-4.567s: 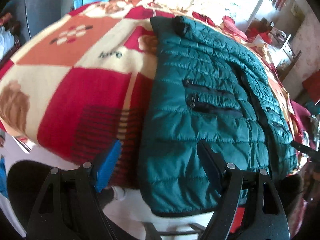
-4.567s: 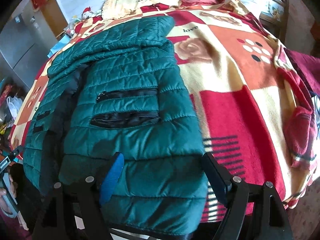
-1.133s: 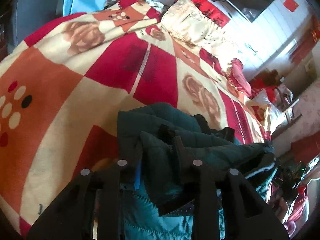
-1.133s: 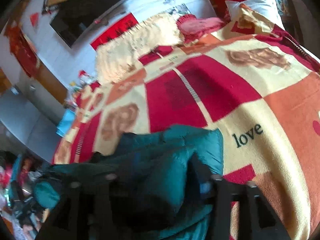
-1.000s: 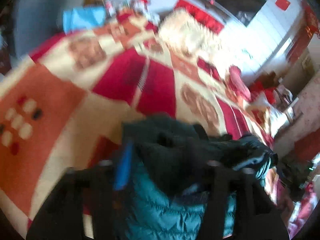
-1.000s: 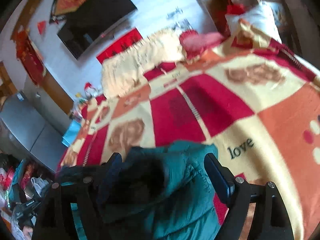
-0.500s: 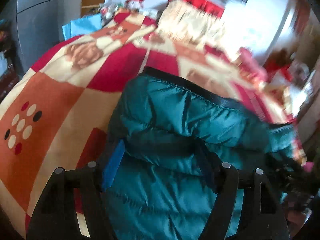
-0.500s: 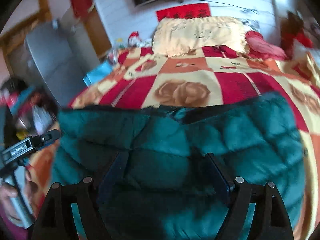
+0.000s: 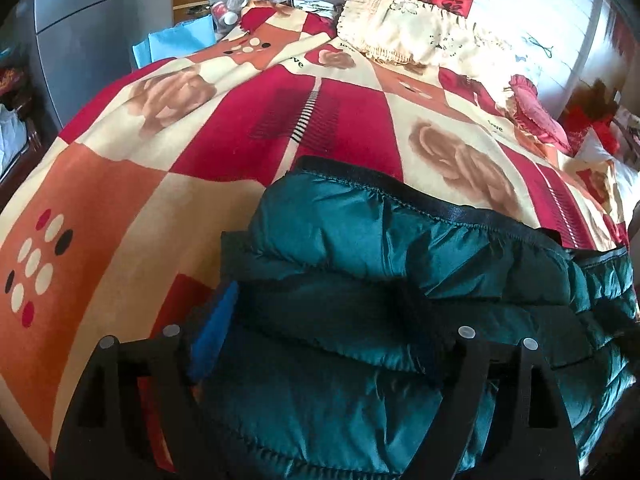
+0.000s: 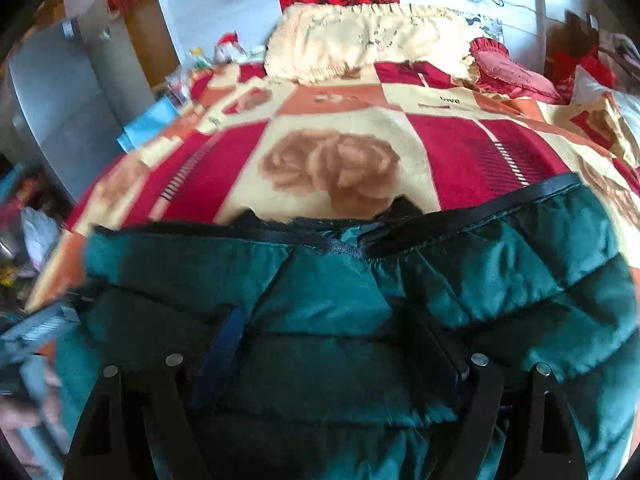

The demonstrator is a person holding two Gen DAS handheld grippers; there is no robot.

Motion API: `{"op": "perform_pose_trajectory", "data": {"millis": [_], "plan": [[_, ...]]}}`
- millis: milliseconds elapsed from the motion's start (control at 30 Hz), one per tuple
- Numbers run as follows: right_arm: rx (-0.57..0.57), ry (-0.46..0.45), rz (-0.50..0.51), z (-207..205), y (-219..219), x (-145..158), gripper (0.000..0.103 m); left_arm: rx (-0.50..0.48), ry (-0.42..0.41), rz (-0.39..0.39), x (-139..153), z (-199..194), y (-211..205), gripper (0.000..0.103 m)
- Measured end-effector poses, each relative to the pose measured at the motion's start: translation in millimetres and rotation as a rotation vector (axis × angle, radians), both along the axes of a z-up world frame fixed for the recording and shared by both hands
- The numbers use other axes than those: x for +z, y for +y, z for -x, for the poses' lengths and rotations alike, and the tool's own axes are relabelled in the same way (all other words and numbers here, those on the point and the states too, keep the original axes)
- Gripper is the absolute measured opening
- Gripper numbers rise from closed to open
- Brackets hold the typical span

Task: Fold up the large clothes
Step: 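Lower the folded hem onto the jacket and release with both grippers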

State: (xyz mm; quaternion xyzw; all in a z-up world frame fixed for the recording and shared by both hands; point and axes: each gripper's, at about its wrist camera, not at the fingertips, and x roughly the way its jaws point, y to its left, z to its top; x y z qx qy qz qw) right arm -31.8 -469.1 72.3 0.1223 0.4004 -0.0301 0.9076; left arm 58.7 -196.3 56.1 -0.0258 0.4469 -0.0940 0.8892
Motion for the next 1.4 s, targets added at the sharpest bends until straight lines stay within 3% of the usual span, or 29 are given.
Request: {"op": "perform_pose_trajectory", "data": {"millis": [133,267,433,633,767,867,1033,1200,1400], "plan": [[-0.057,-0.08,0.074,30.7,-25.7,28.8,0.082,0.004,-0.009,-0.013,-0.1,-0.4,-2.7,0.083],[-0.139,-0.016,0.179,32.7,-62.9,24.0,0.082,0.007,-0.017,-0.025,-1.7,-2.4,-5.7,0.086],[-0.198,0.093,0.121,19.2,-98.5,-10.8,0.084,0.009,-0.016,-0.033,-3.0,-5.0,-8.2,0.091],[-0.225,0.085,0.091,11.6,-106.9,-27.6,0.092,0.014,-0.013,-0.049,-7.5,-13.1,-13.1,0.093],[-0.223,0.071,0.112,19.2,-100.4,-15.3,0.091,0.005,-0.016,-0.024,-3.8,-10.3,-6.9,0.093],[-0.203,-0.014,0.076,46.8,-90.7,10.3,0.091,0.009,-0.012,-0.001,6.0,-2.6,2.5,0.093],[-0.115,-0.062,0.065,84.2,-64.7,34.5,0.091,-0.008,-0.075,-0.004,27.5,22.5,12.5,0.092],[-0.086,-0.051,0.09,101.2,-42.3,26.7,0.091,-0.035,-0.089,-0.021,32.7,43.7,17.3,0.092],[-0.129,0.014,0.12,88.0,-39.7,-4.6,0.092,-0.042,-0.09,-0.051,23.4,59.3,19.2,0.092]]}}
